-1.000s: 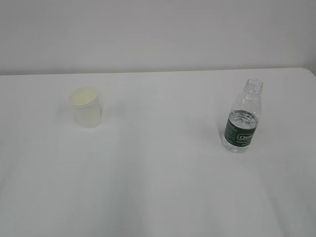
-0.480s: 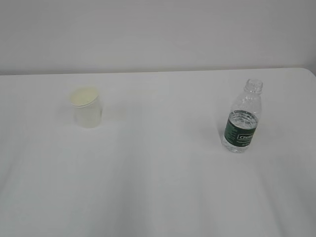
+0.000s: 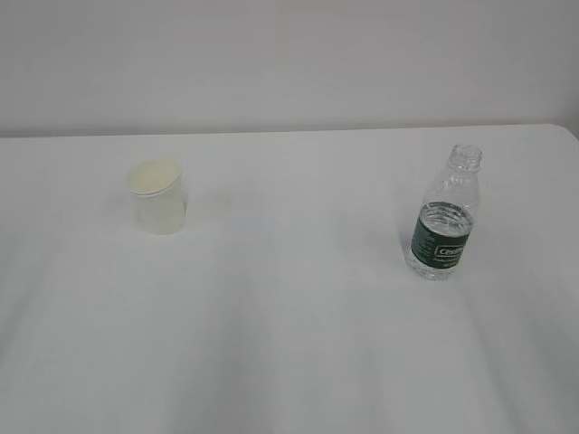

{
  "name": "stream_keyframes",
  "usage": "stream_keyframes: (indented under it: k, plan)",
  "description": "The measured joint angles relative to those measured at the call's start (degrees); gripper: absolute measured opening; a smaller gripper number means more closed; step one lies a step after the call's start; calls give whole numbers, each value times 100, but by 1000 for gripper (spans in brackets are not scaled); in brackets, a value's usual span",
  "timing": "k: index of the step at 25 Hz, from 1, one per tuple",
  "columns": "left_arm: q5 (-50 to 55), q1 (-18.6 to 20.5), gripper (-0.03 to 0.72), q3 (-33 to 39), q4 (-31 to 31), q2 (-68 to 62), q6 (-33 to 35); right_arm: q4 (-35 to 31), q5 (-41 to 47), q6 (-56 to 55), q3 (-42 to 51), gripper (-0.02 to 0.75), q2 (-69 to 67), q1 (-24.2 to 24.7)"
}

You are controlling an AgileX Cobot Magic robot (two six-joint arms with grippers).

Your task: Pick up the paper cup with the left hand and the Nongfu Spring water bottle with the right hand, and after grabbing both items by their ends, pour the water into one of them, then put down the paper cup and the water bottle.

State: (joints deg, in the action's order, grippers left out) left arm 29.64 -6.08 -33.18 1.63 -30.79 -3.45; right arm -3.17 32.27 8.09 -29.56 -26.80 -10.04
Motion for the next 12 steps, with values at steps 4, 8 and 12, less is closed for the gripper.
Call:
stream_keyframes:
  k: [4, 8, 12]
  plan:
    - [-56, 0, 550, 0, 0, -266, 0, 0, -201, 113, 0, 501, -222, 0]
    - [-271, 0, 547, 0, 0, -466, 0, 0, -435, 215, 0, 501, -437, 0]
    - [-583, 0, 542, 0, -198, -636, 0, 0, -700, 224, 0, 501, -713, 0]
